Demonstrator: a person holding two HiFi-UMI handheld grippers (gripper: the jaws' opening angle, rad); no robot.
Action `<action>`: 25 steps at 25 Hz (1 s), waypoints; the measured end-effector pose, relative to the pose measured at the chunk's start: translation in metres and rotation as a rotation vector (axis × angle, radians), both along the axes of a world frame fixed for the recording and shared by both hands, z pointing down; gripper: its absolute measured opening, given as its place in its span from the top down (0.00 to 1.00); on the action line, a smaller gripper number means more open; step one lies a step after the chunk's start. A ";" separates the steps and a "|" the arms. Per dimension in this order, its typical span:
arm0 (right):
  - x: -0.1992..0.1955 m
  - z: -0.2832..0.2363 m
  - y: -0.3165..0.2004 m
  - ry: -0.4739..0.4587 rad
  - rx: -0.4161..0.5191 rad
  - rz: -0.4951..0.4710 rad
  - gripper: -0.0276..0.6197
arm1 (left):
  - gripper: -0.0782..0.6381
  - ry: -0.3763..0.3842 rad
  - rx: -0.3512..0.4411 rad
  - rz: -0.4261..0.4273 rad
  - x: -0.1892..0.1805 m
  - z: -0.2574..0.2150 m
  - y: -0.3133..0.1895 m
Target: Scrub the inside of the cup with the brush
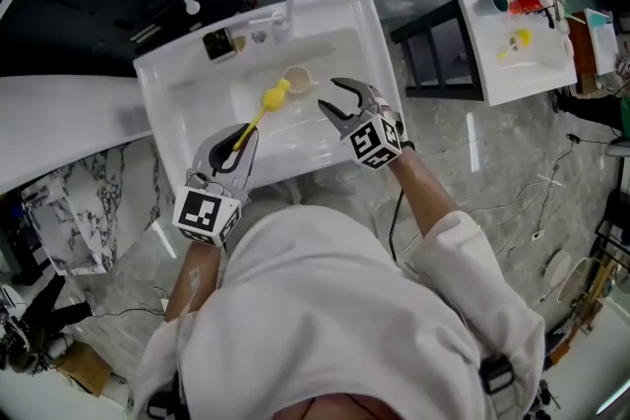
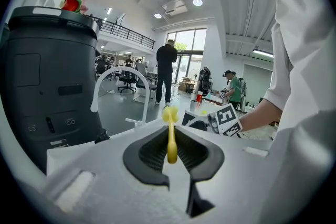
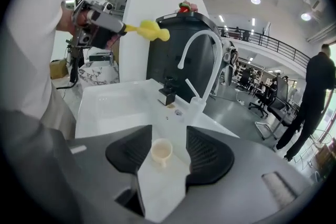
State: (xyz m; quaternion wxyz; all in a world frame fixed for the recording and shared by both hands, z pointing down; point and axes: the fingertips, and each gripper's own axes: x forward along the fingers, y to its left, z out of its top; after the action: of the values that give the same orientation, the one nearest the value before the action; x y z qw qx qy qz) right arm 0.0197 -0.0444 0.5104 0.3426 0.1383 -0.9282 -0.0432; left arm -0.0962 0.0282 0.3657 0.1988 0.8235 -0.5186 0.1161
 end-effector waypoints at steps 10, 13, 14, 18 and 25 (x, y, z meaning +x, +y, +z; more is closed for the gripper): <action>0.001 0.063 -0.010 0.131 -0.025 -0.071 0.64 | 0.84 -0.009 -0.015 -0.010 0.001 0.008 -0.004; 0.002 0.082 -0.011 0.171 -0.041 -0.089 0.64 | 0.84 -0.011 -0.021 -0.012 0.000 0.010 -0.005; 0.002 0.088 -0.012 0.184 -0.046 -0.095 0.64 | 0.84 -0.012 -0.024 -0.012 0.000 0.012 -0.005; 0.003 0.114 -0.014 0.241 -0.060 -0.124 0.64 | 0.84 -0.013 -0.039 -0.015 0.000 0.018 -0.005; -0.001 0.155 -0.019 0.331 -0.076 -0.172 0.65 | 0.84 -0.023 -0.058 -0.012 0.001 0.026 -0.009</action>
State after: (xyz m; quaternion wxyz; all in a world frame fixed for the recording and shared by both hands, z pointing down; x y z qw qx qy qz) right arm 0.0186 -0.0635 0.6657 0.4908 0.0361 -0.8685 -0.0595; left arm -0.0950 0.0190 0.3917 0.2173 0.8127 -0.5224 0.1396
